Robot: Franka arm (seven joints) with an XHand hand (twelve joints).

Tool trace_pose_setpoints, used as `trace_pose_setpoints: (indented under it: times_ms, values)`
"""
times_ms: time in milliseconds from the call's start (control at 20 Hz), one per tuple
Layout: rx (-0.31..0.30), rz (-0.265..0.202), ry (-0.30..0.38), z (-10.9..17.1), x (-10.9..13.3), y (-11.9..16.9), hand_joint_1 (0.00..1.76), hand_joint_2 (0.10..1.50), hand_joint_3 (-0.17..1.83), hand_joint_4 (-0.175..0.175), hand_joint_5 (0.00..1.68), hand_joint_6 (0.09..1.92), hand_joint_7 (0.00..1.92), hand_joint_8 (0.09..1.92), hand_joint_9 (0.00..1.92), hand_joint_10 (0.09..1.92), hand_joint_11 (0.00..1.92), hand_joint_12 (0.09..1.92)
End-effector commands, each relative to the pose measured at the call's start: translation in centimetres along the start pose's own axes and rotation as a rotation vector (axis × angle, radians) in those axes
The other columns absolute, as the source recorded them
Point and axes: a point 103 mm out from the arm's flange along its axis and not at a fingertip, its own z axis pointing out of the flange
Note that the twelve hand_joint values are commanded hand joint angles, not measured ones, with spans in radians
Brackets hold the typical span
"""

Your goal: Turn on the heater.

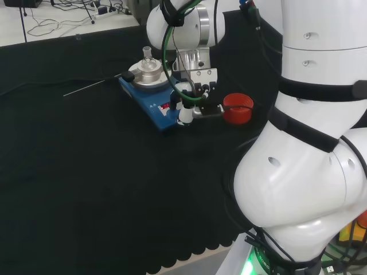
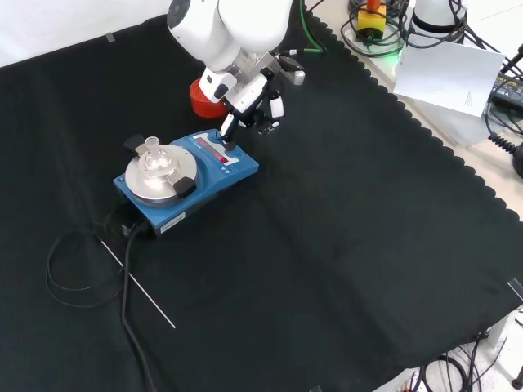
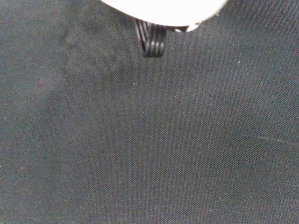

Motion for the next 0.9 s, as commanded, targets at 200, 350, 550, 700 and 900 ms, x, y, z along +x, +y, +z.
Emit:
trace_pose_setpoints:
  times_ms: [200,350,550,700,900]
  values:
    - [0.016,0.005,-0.007,0.4,0.0,0.0,1.48,0.63,1.16,-0.046,0.34,0.78,1.71,1.49,1.80,1.55,1.51,1.53]
    - [0.006,0.003,-0.004,0.0,0.1,-0.2,1.48,0.63,1.16,-0.048,0.35,0.79,1.71,1.49,1.80,1.55,1.51,1.53]
    - [-0.025,-0.004,0.000,-1.4,0.5,-0.7,1.48,0.63,1.16,-0.049,0.36,0.79,1.71,1.49,1.80,1.54,1.51,1.53]
    - [-0.043,-0.007,0.001,-2.3,0.9,-1.0,1.48,0.63,1.16,-0.049,0.36,0.80,1.70,1.49,1.80,1.54,1.51,1.53]
    - [-0.056,-0.007,-0.001,-3.0,1.1,-1.4,1.48,0.63,1.16,-0.049,0.36,0.80,1.70,1.48,1.80,1.54,1.51,1.52]
